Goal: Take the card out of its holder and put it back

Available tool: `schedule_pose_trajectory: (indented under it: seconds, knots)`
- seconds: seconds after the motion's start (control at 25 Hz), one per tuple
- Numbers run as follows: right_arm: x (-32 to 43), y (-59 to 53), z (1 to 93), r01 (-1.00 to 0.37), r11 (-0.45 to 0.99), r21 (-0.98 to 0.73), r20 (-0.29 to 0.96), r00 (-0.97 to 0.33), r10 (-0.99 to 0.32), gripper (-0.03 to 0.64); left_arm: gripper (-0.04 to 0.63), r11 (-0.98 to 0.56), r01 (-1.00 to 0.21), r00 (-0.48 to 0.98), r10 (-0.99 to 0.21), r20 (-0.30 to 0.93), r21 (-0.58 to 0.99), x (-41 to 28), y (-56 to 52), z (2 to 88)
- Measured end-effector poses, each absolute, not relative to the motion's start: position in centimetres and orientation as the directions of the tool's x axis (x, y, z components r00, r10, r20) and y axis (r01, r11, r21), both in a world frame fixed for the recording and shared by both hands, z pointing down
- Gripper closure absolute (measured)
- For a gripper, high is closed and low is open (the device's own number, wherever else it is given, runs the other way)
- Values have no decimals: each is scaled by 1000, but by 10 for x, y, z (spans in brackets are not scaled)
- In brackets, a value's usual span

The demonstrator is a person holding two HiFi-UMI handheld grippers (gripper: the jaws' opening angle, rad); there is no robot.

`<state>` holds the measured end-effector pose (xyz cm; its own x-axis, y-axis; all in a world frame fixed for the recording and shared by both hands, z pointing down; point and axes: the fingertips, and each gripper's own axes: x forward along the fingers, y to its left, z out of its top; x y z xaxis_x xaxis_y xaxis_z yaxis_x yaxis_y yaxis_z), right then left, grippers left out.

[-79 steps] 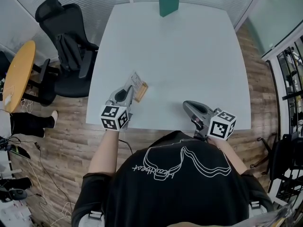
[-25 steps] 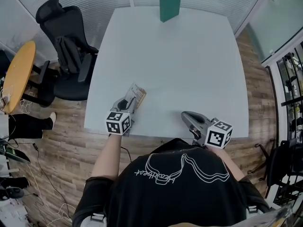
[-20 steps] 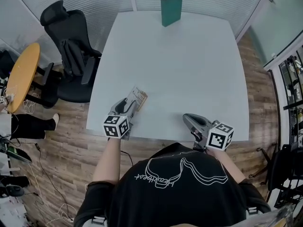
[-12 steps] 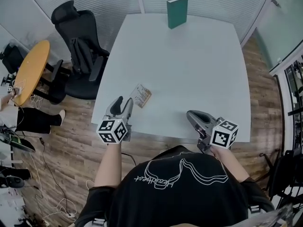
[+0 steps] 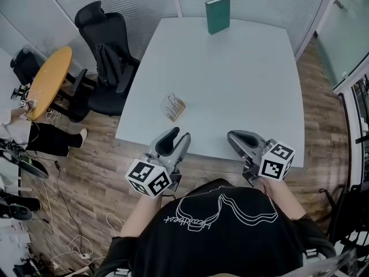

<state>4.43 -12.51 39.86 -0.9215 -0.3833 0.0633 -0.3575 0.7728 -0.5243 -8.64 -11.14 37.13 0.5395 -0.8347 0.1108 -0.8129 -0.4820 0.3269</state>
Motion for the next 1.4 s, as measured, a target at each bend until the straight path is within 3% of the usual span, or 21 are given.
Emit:
schedule_pose_trajectory:
  seconds: [0.08, 0.2, 0.48, 1.4]
  knots:
    - [48, -111, 392, -338, 784, -521, 43, -928, -371, 607, 442, -521, -773, 587, -804, 97, 361, -64, -93, 367]
    - [55, -93, 391, -330, 786, -522, 33, -929, -368, 607, 529, -549, -747, 618, -782, 85, 374, -41, -72, 362]
    - [70, -42, 387, -276, 815, -509, 0, -947, -321, 607, 578, -538, -740, 616, -783, 85, 405, -8, -30, 363]
    - [100, 23, 368, -234, 856, -462, -34, -959, -280, 607, 581, -565, -769, 607, -792, 64, 299, 32, 28, 344]
